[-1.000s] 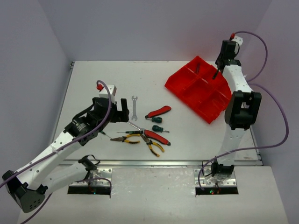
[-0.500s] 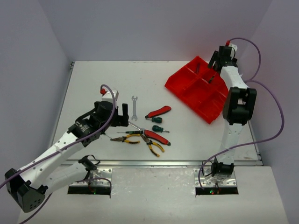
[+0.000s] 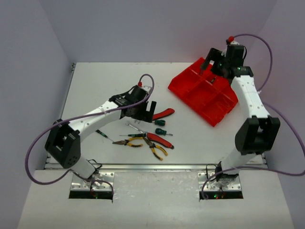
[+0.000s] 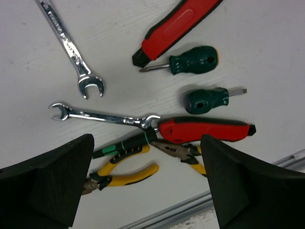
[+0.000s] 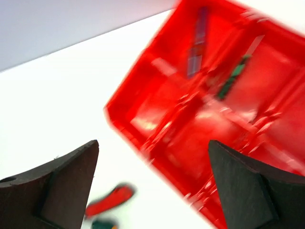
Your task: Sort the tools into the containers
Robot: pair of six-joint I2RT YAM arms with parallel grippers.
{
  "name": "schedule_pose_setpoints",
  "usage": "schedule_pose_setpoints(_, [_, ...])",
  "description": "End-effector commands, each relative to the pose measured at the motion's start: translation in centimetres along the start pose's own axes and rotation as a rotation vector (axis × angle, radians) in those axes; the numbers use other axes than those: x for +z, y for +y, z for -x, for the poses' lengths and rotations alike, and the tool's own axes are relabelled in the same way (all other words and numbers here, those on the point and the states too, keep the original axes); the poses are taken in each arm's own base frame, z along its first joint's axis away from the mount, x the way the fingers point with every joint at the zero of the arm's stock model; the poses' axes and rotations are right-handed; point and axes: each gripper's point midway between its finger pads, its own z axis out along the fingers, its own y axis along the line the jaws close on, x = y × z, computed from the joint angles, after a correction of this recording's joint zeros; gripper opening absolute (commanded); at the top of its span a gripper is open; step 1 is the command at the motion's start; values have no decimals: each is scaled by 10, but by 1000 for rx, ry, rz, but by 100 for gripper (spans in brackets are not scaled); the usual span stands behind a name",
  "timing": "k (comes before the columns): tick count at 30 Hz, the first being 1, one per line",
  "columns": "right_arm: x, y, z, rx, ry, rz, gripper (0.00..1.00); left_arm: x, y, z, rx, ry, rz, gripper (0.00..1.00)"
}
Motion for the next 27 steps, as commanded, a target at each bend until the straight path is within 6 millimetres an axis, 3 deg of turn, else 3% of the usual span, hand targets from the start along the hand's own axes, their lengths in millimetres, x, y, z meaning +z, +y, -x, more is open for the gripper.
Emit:
schedule_pose_setpoints(1, [-56, 59, -56, -84, 61, 224, 96, 7, -12, 20, -54, 12, 15, 92])
schedule_pose_setpoints(3, [-80, 67, -84, -99, 62, 274, 96, 10, 2, 27, -178, -30, 128, 95])
schedule_pose_setpoints(6, [-97, 61, -115, -83, 78, 311, 96, 15, 23, 26, -345, -72, 277, 96])
schedule_pose_setpoints(10, [-119, 55, -125, -89, 46, 323, 96, 19, 31, 15, -561, -74, 375, 96])
schedule_pose_setpoints(14, [-137, 50, -131, -123, 38, 324, 97, 23, 20, 21, -412, -67, 293, 95])
schedule_pose_setpoints(16, [-142, 49, -133, -138, 40, 332, 98, 7, 46, 25, -498, -138, 450, 96])
schedule_pose_setpoints(19, [-150, 49, -136, -145, 29, 348, 98, -26, 82, 4, -747, -203, 633, 100])
schedule_pose_setpoints(21, [-155, 51, -139, -145, 28, 373, 98, -32, 115, -12, -930, -206, 695, 100])
schedule_pose_setpoints(22, [-155, 52, -141, -145, 30, 377, 98, -36, 119, -10, -962, -221, 688, 100])
schedule_pose_setpoints(27, [-161, 57, -147, -154, 42, 424, 98, -32, 192, -50, -1192, -149, 756, 100])
